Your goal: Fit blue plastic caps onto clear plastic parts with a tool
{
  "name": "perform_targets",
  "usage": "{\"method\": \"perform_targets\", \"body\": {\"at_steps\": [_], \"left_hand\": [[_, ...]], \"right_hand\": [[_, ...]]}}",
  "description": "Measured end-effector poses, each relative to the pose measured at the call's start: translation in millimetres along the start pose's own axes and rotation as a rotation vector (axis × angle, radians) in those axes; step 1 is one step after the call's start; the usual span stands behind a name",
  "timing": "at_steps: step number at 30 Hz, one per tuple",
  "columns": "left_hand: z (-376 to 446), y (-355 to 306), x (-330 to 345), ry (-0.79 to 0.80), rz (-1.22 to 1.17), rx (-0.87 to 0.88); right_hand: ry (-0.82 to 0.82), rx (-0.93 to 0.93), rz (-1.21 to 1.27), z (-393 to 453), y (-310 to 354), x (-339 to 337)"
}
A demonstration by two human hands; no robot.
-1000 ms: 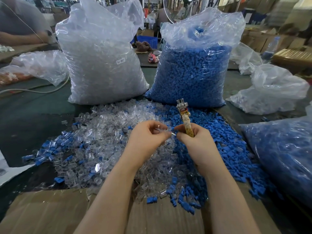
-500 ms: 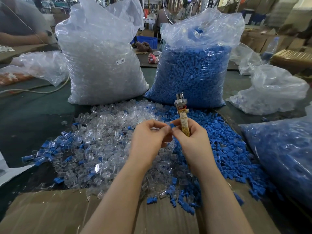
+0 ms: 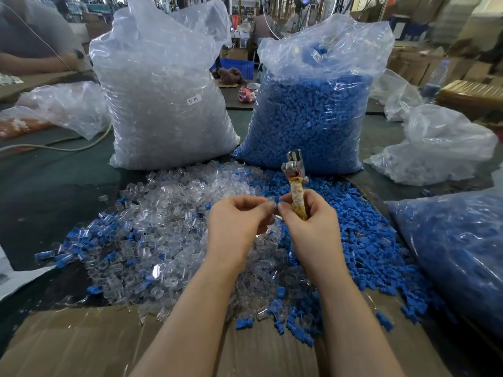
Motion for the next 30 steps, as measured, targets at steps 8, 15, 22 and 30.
{"method": "perform_targets", "body": {"at_steps": [8, 15, 22, 30], "left_hand": [[1, 5, 4, 0.071, -0.114, -0.080], [1, 5, 10, 0.120, -0.143, -0.099], [-1, 2, 12, 0.139, -0.127, -0.057], [-4, -9, 7, 0.024, 0.010, 0.103]], "right_hand": [[-0.088, -0.018, 0.002, 2, -3, -6], [-0.084, 0.018, -0.036, 1, -6, -7], [-0.082, -0.002, -0.118, 0, -1, -8], [-0.060, -0.021, -0.120, 0, 4, -7]]}}
Point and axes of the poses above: each hand's wrist, its own z-axis towards the middle knuckle, its own x-axis out of the palm, y = z × x, the point moved 8 cm from there along z, towards the middle knuckle, and after that the axes turned 14 degrees about -x, right-handed, at the moved point
